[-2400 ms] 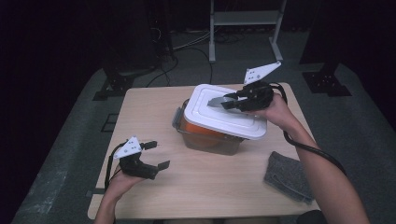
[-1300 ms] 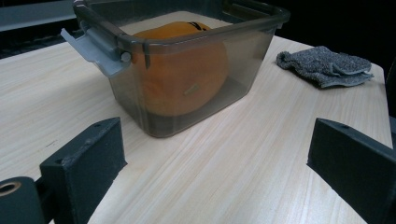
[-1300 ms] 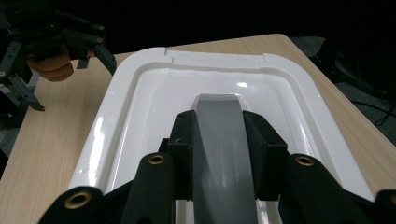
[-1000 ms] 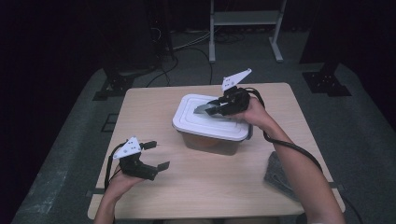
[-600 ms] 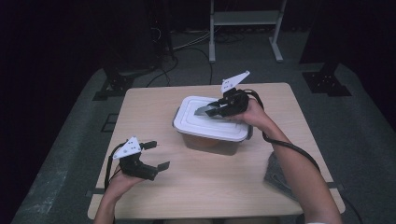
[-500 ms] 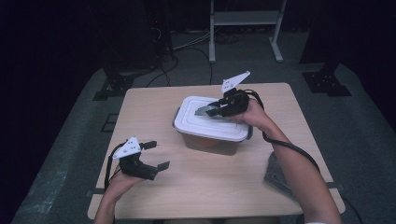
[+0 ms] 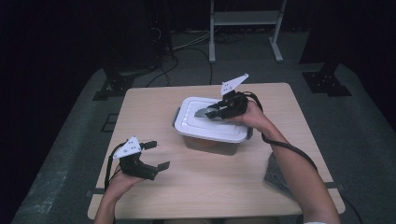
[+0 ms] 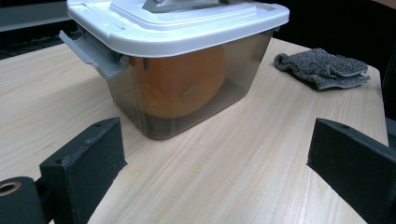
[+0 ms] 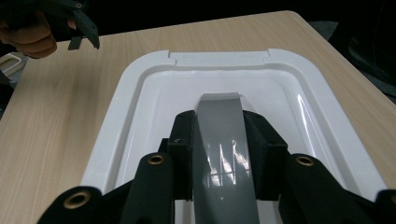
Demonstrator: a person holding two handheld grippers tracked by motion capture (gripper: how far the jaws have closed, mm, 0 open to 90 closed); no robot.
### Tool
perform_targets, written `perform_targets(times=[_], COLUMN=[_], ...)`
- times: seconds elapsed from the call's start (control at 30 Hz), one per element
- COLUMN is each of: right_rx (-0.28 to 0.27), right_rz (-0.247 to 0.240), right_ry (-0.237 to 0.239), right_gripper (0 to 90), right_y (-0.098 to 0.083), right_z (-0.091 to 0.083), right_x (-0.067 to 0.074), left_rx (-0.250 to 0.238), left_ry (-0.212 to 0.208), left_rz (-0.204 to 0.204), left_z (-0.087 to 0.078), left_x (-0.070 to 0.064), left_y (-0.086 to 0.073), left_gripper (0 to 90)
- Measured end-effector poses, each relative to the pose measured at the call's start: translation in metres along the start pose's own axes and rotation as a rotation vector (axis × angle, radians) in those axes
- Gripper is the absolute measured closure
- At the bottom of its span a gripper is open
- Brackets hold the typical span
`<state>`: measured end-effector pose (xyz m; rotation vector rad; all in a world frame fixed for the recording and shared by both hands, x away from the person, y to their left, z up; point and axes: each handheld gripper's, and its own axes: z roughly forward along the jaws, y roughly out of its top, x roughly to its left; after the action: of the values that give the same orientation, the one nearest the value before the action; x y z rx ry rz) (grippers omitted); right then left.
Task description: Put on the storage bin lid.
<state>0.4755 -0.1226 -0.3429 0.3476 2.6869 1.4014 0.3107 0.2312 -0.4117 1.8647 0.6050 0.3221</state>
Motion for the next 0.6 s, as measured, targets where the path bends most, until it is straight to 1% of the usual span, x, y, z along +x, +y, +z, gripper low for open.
perform_targets(times=[0.17,0.23,0.37,0.47,0.6], right_rx=[0.004,0.01,0.021,0.012,-0.008], right_rz=[0.006,0.008,0.011,0.016,0.02], right_ry=[0.004,0.004,0.004,0.003,0.001], right_gripper=[64.0,58.4,51.5,47.7,43.6], right_y=[0.0,-0.001,0.0,0.002,0.005], right_z=[0.0,0.001,0.001,-0.003,-0.012], right_x=[0.0,0.001,0.003,0.004,0.005], left_rx=[-0.002,0.001,-0.002,-0.005,0.0], left_ry=[-0.001,-0.002,0.004,0.005,0.002], left_rz=[-0.003,-0.004,0.001,0.0,-0.001], left_z=[0.0,0.0,-0.001,-0.001,-0.001], left_x=[-0.001,-0.001,-0.001,0.0,0.0], left_y=[0.0,-0.001,0.0,0.0,-0.001], left_gripper=[3.1,3.1,3.1,3.0,3.1])
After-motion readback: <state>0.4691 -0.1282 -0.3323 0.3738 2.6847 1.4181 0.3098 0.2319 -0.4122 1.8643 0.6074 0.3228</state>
